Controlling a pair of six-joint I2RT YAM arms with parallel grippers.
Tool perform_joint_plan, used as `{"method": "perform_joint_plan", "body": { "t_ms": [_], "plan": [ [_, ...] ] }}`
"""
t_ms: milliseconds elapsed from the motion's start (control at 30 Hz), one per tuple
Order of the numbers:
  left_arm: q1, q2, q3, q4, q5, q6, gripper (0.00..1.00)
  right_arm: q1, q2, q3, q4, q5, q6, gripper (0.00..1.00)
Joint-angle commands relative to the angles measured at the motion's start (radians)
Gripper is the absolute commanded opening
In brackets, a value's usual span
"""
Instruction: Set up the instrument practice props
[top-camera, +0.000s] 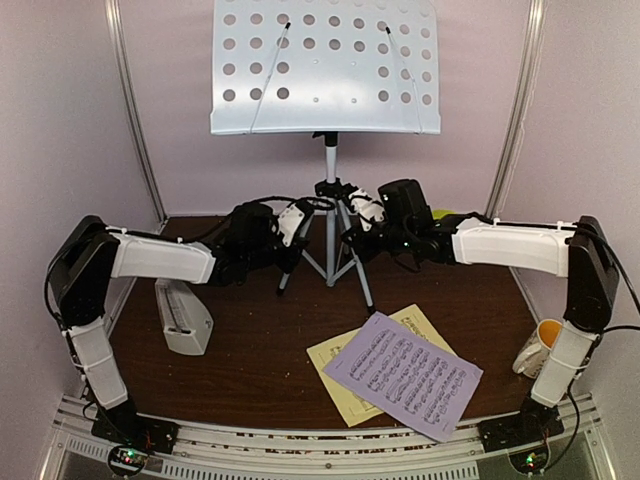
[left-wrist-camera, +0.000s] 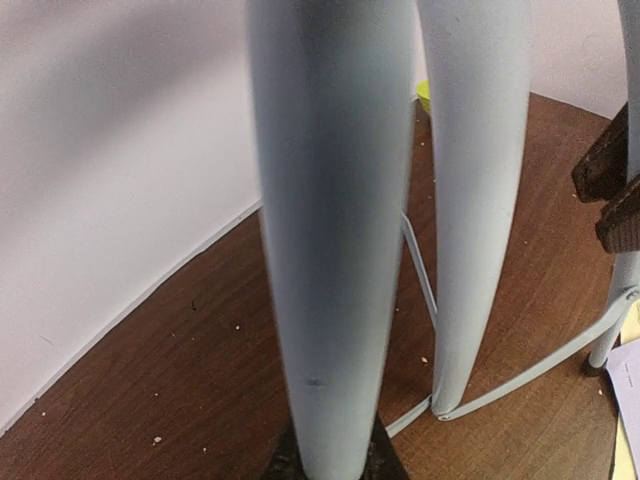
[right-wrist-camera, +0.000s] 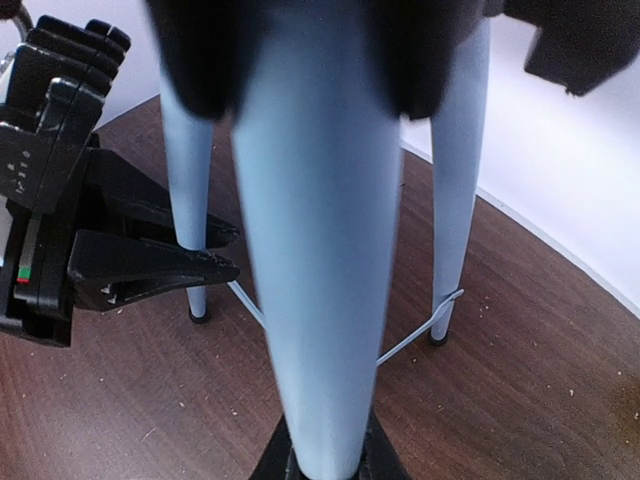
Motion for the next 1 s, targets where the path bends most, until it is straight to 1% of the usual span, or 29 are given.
{"method": "perform_joint_plan", "body": {
  "t_ms": [0, 233, 267, 300, 333, 400, 467, 533, 600, 633, 700, 833, 967],
  "plan": [
    [0.079, -0.023, -0.066, -0.18, -0.056, 0.017, 0.0, -0.06, -0.084, -0.04, -0.128, 0.092, 0.049, 0.0],
    [0.068, 0.002, -0.056, -0.159, 0.011, -0.03, 0.0, -0.059, -0.047, -0.063, -0.061, 0.026, 0.06, 0.0],
    [0.068, 0.003, -0.051, -0.165, 0.018, -0.034, 0.0, -0.06, -0.045, -0.063, -0.052, 0.014, 0.058, 0.02],
    [0.067, 0.002, -0.043, -0.173, 0.024, -0.035, 0.0, -0.059, -0.045, -0.064, -0.044, 0.0, 0.057, 0.07],
    [0.068, 0.0, -0.036, -0.183, 0.033, -0.036, 0.05, -0.059, -0.047, -0.066, -0.034, -0.011, 0.057, 0.12],
    [0.068, -0.007, -0.026, -0.197, 0.065, -0.032, 0.14, -0.058, -0.054, -0.074, -0.011, -0.028, 0.054, 0.25],
    [0.068, -0.022, -0.02, -0.195, 0.086, -0.03, 0.27, -0.058, -0.065, -0.087, 0.005, -0.043, 0.051, 0.42],
    [0.067, -0.036, -0.015, -0.188, 0.099, -0.03, 0.37, -0.059, -0.082, -0.117, 0.035, -0.059, 0.05, 0.55],
    [0.068, -0.054, -0.014, -0.184, 0.108, -0.031, 0.42, -0.059, -0.107, -0.169, 0.099, -0.077, 0.053, 0.67],
    [0.068, -0.06, -0.016, -0.182, 0.113, -0.026, 0.44, -0.058, -0.118, -0.2, 0.13, -0.087, 0.056, 0.7],
    [0.068, -0.071, -0.022, -0.175, 0.118, -0.016, 0.48, -0.058, -0.134, -0.252, 0.178, -0.105, 0.059, 0.73],
    [0.072, -0.083, -0.049, -0.155, 0.154, 0.014, 0.57, -0.057, -0.125, -0.314, 0.216, -0.14, 0.053, 0.79],
    [0.08, -0.047, -0.023, -0.156, 0.218, 0.033, 0.59, -0.058, -0.076, -0.332, 0.257, -0.156, 0.043, 0.79]
  ]
}}
